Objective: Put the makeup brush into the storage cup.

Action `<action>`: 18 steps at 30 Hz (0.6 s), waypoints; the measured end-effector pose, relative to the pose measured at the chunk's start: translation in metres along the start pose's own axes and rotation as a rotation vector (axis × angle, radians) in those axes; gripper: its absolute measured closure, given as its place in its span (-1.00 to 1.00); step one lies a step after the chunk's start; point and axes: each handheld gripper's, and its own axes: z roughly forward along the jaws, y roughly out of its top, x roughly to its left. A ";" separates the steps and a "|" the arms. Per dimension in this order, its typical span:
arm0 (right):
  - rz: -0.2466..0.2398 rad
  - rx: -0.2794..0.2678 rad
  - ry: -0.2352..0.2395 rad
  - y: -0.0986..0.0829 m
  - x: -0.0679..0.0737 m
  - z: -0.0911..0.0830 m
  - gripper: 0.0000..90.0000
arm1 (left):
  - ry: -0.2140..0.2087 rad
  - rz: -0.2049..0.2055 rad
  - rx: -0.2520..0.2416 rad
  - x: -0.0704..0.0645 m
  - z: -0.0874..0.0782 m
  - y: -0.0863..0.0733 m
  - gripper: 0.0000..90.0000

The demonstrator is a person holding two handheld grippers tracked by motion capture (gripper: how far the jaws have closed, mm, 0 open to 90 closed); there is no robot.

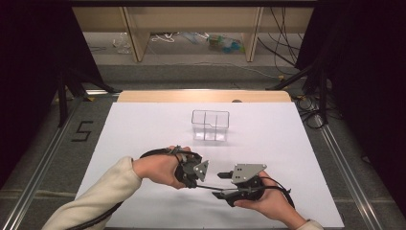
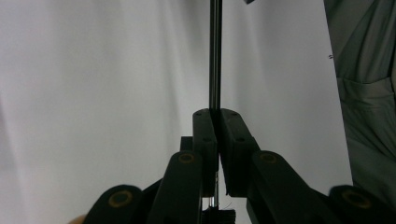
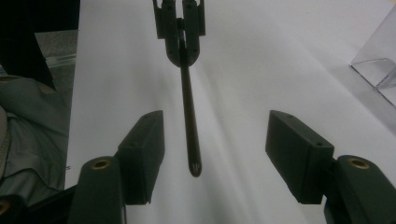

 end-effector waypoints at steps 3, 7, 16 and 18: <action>-0.002 0.002 0.002 0.000 0.000 0.002 -0.01 | 0.001 0.008 0.000 0.000 -0.001 0.003 0.90; -0.009 0.011 0.014 0.001 0.001 0.003 0.12 | 0.003 0.016 -0.001 0.000 -0.002 0.007 0.90; -0.020 0.010 0.035 0.002 0.002 0.003 0.44 | 0.001 0.034 -0.002 0.000 -0.002 0.013 0.90; -0.025 0.015 0.038 0.002 0.002 0.003 0.49 | 0.003 0.036 -0.005 0.000 -0.002 0.014 0.90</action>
